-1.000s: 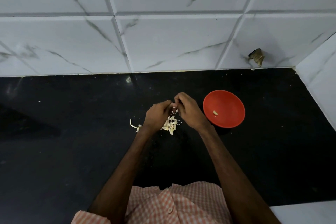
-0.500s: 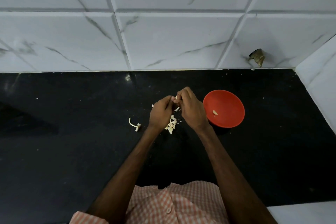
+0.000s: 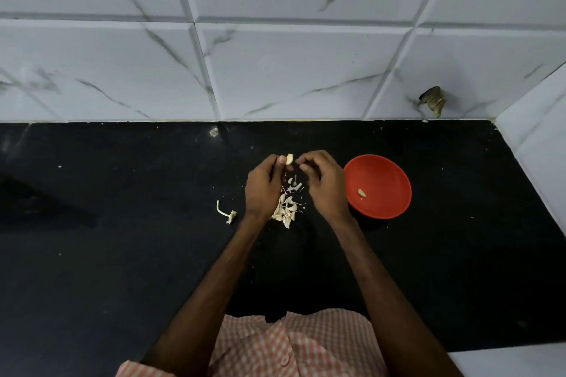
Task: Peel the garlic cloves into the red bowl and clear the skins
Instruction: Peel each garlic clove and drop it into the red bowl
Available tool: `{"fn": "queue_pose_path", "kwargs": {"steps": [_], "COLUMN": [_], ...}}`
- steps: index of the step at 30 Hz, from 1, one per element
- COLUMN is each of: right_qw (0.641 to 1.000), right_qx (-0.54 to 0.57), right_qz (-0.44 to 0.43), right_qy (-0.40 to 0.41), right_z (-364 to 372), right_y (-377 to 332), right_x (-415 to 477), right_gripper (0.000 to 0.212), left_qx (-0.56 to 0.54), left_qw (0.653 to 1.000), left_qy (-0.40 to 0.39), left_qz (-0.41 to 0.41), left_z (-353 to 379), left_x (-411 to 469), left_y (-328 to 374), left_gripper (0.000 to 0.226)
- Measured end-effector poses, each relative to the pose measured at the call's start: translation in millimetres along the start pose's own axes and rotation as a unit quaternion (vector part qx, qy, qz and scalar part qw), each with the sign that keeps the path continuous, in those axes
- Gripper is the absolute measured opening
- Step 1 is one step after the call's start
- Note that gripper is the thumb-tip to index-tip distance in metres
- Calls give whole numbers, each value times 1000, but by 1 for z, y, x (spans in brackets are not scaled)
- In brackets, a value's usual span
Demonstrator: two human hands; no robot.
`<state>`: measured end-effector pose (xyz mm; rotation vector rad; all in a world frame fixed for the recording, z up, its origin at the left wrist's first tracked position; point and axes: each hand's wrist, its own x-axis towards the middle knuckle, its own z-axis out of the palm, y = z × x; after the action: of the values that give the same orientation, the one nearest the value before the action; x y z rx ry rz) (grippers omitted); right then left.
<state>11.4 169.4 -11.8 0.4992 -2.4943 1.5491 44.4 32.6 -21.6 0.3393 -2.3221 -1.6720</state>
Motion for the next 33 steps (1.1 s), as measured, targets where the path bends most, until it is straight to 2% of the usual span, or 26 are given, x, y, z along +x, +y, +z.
{"fn": "queue_pose_path", "kwargs": {"steps": [6,10,13,15,18,21,26,29,33], "right_qw": [993,984,976,962,924,903,900,930,961], "right_qx": [71,114,112,134,211,243,295,292,248], "right_qz": [97,128,169,218,300,340,314,221,103], "right_qy": [4,-40,-80,-91,-110,-105,-60,-30,-59], "right_z": [1,-4,-5,-4,-3,1,5,0,-6], "right_y": [-12,-17,-16,-18,-24,-31,-36,-32,-27], "right_x": [8,11,13,13,14,14,10,11,15], "right_gripper": [13,10,11,12,18,23,18,12,10], "left_qx": [79,112,92,59,45,25,-69,-155,-238], "left_qw": [995,991,994,996,997,996,995,983,960], "left_qy": [-16,-17,-22,-26,-33,-42,-70,-92,-90], "left_qz": [52,73,63,56,62,70,34,-32,-115], "left_z": [-4,-7,-6,-4,-2,-2,-5,-4,-3], "left_x": [-1,1,0,-1,0,0,3,3,-1], "left_y": [-2,-4,-5,-4,-4,-3,1,8,18], "left_gripper": [28,29,25,24,23,21,29,34,39]}}
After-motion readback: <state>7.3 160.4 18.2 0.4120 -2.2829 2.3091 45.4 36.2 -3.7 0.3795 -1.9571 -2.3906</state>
